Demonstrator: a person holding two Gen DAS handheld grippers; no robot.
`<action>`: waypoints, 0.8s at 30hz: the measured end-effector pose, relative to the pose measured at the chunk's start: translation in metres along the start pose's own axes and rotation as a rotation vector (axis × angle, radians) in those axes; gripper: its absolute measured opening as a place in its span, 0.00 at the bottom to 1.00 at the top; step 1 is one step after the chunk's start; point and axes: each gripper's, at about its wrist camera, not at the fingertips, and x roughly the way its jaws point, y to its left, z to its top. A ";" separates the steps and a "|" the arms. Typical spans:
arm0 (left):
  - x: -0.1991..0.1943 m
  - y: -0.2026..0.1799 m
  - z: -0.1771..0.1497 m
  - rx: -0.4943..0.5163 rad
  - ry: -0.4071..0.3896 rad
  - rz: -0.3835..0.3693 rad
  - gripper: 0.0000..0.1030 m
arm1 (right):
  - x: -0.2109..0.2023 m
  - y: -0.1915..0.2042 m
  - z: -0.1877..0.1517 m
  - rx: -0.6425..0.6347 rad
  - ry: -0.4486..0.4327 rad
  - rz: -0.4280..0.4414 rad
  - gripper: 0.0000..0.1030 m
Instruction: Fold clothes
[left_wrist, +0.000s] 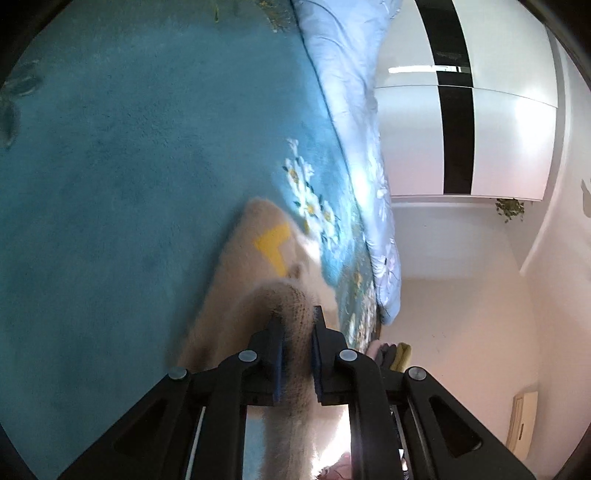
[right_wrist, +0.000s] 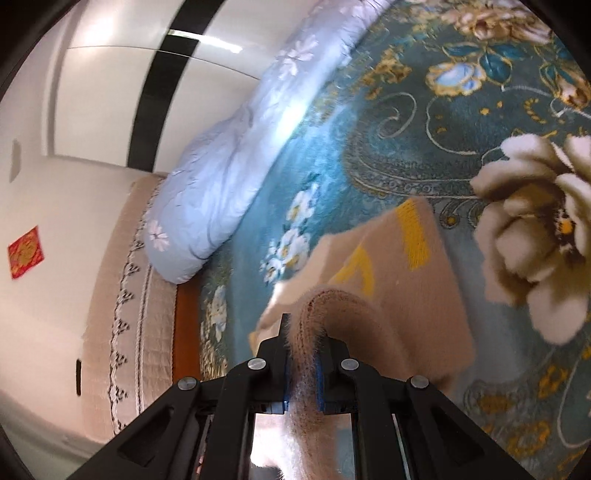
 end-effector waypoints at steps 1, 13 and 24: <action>0.002 0.002 0.002 -0.006 0.005 -0.010 0.12 | 0.005 -0.001 0.004 0.007 -0.001 -0.011 0.10; -0.004 0.024 0.023 -0.073 -0.028 -0.123 0.25 | 0.038 -0.015 0.028 0.075 0.026 -0.048 0.13; -0.009 0.022 0.023 -0.025 -0.050 -0.113 0.29 | 0.031 -0.019 0.034 0.142 0.009 0.011 0.23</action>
